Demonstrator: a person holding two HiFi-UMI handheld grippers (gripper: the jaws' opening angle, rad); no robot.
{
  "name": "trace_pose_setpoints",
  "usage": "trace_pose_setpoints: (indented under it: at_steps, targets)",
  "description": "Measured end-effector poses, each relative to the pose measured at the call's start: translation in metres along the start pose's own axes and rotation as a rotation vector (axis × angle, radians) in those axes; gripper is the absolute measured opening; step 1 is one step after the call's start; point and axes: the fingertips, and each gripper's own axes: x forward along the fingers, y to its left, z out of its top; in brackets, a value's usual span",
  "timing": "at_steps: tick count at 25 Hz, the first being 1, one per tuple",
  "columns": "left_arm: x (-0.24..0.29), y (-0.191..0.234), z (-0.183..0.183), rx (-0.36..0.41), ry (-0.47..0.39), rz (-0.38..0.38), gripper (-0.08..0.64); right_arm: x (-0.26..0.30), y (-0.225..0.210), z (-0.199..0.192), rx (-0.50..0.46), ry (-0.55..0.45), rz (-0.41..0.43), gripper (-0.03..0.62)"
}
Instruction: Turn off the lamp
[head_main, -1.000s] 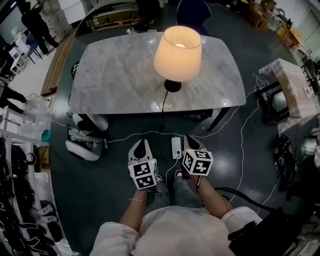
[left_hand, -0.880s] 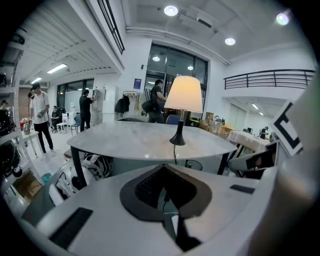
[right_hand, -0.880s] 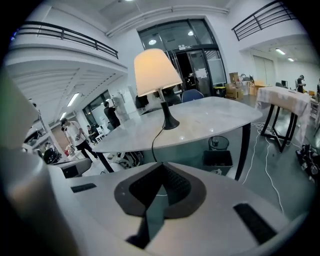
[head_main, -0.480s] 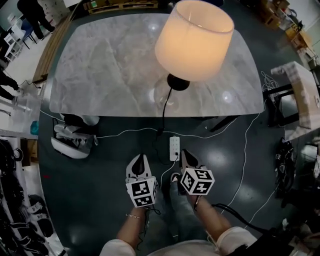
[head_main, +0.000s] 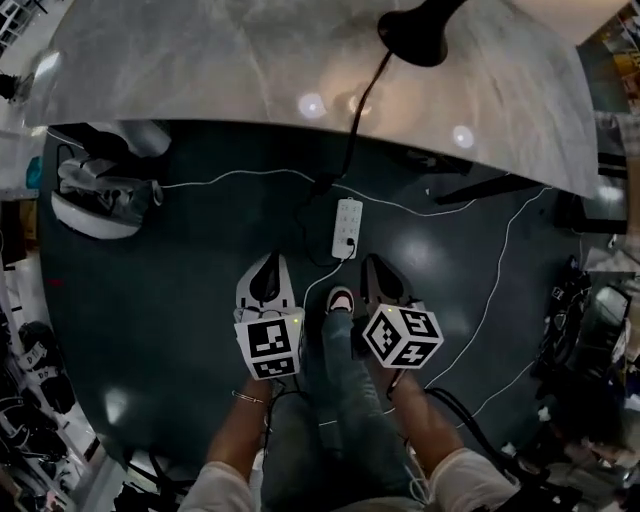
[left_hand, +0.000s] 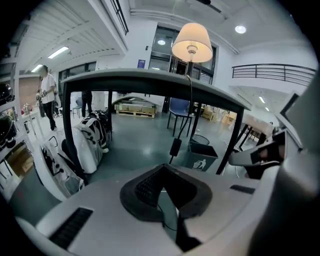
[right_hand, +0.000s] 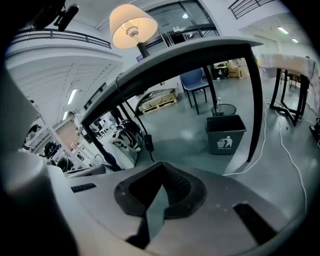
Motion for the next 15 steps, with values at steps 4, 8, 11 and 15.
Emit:
trace_pose_setpoints:
  at_steps: [4, 8, 11, 15]
  targets:
    - [0.019, -0.002, -0.029, 0.002, 0.015, -0.013, -0.002, 0.021, -0.007, -0.02, -0.037, 0.008, 0.024, -0.001]
    - [0.024, 0.002, -0.042, 0.004, 0.026, -0.013, -0.002, 0.043, -0.001, -0.027, -0.059, 0.01, 0.057, 0.0]
    - [0.026, 0.005, -0.042, 0.003, 0.031, -0.012, -0.002, 0.064, 0.01, -0.024, -0.079, 0.007, 0.096, 0.002]
    - [0.032, 0.018, -0.04, 0.017, 0.039, -0.017, -0.002, 0.093, 0.031, -0.017, -0.097, 0.003, 0.136, 0.039]
